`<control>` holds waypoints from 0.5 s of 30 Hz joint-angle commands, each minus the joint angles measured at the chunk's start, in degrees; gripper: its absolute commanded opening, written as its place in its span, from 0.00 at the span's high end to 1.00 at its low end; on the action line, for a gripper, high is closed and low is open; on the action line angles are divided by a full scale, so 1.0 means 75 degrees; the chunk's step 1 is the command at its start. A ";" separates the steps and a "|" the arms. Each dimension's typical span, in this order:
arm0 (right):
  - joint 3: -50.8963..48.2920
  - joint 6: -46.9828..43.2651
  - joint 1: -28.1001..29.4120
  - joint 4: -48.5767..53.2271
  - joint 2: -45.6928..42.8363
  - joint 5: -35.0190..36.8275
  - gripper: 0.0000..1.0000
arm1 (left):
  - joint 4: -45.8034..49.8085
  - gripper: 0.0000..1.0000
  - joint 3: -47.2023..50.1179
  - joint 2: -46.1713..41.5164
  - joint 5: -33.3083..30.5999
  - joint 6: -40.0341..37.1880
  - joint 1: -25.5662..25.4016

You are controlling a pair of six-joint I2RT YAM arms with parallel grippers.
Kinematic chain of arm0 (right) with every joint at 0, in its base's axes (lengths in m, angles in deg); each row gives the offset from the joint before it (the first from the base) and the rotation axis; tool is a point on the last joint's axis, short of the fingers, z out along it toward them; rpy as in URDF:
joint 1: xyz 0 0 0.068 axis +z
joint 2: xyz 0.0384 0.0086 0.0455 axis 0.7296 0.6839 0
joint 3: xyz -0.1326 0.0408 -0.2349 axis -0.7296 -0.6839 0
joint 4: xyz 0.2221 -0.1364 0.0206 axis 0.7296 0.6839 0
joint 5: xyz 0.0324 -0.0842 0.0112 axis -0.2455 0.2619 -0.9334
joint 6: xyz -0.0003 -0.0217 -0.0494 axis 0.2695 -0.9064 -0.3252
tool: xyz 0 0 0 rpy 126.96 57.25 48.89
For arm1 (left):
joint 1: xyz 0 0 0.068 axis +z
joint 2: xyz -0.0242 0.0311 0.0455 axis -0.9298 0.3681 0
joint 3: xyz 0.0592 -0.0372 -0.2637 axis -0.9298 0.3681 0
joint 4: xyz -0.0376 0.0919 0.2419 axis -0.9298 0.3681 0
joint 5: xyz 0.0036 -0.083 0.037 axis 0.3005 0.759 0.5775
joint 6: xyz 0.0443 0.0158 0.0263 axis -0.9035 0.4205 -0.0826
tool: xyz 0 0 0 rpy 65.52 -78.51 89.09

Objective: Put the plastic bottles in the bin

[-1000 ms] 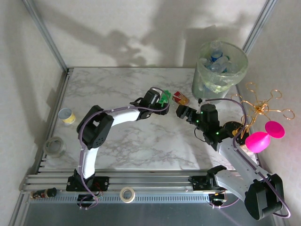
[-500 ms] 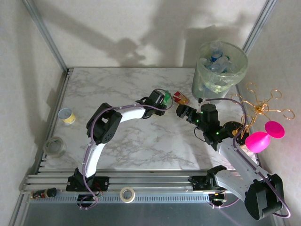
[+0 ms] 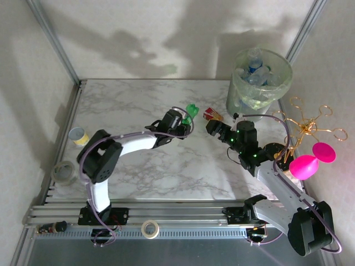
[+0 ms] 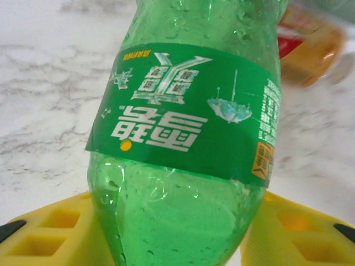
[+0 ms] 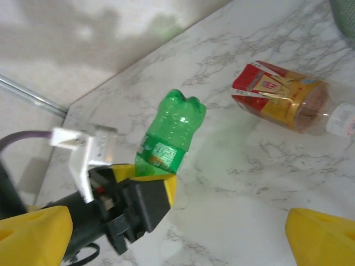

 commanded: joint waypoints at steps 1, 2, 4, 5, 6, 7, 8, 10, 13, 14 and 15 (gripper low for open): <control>0.0157 0.0405 0.0153 -0.0699 0.0158 -0.0372 0.01 | -0.1164 0.54 0.0745 -0.0829 0.0424 0.0394 -0.0185; 0.0229 0.0421 0.0203 -0.0722 0.0236 -0.0372 0.01 | -0.1336 0.54 0.0990 -0.1028 0.0495 0.0439 -0.0244; 0.0313 0.0457 0.0314 -0.0843 0.0382 -0.0372 0.01 | -0.1667 0.54 0.1459 -0.1389 0.0444 0.0563 -0.0386; 0.0337 0.0514 0.0381 -0.0964 0.0462 -0.0421 0.01 | -0.1833 0.54 0.1719 -0.1573 0.0445 0.0657 -0.0453; 0.0331 0.0590 0.0441 -0.1144 0.0574 -0.0517 0.01 | -0.2024 0.54 0.1976 -0.1764 0.0467 0.0773 -0.0522; 0.0329 0.0668 0.0494 -0.1317 0.0670 -0.0620 0.01 | -0.2202 0.54 0.2188 -0.1923 0.0491 0.0877 -0.0575; 0.0334 0.0769 0.0548 -0.1521 0.0802 -0.0731 0.01 | -0.2405 0.54 0.2416 -0.2094 0.0548 0.0979 -0.0633; 0.0382 0.0855 0.0687 -0.1844 0.1069 -0.0917 0.01 | -0.2723 0.54 0.2785 -0.2372 0.0634 0.1067 -0.0768; 0.0612 0.0801 0.0865 -0.1941 0.1483 -0.1133 0.01 | -0.2943 0.54 0.3101 -0.2710 0.0594 0.1024 -0.0971; 0.0675 0.0787 0.0889 -0.1961 0.1617 -0.1227 0.01 | -0.2995 0.54 0.3192 -0.2823 0.0552 0.1010 -0.1028; 0.0732 0.0796 0.0914 -0.1993 0.1728 -0.1301 0.01 | -0.3049 0.54 0.3278 -0.2926 0.0523 0.1009 -0.1059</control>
